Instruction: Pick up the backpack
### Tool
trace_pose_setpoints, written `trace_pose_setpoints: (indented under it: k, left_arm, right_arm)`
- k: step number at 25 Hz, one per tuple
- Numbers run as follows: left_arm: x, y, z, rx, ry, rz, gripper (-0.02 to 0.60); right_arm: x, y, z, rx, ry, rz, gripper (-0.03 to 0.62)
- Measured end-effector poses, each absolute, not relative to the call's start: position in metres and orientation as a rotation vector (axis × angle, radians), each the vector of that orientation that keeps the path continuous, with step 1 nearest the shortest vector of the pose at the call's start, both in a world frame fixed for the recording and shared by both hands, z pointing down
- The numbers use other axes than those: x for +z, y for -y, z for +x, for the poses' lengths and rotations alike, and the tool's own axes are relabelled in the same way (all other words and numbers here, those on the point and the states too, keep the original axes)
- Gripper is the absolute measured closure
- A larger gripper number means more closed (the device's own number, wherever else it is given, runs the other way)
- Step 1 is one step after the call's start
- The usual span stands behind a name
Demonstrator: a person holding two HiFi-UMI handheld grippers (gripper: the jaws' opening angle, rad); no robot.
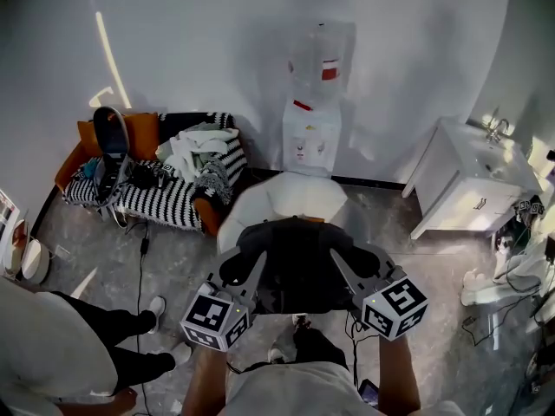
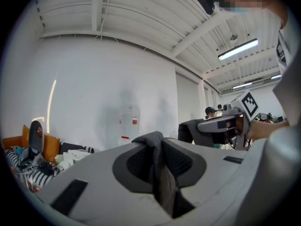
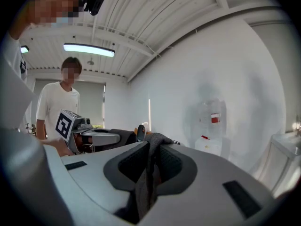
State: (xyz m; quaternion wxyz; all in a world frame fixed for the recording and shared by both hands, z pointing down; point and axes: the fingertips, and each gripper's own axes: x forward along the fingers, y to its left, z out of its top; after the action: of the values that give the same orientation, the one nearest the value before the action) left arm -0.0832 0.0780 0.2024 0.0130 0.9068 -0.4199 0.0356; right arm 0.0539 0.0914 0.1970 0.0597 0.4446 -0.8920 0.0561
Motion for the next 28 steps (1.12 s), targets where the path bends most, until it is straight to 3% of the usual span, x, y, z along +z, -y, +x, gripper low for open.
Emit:
trace_pose_setpoints:
  k: [28]
  left_arm:
    - [0.21, -0.078, -0.088, 0.132, 1.27, 2.822, 0.511]
  right_arm:
    - [0.204, -0.095, 0.049, 0.183, 2.648, 1.371, 0.551]
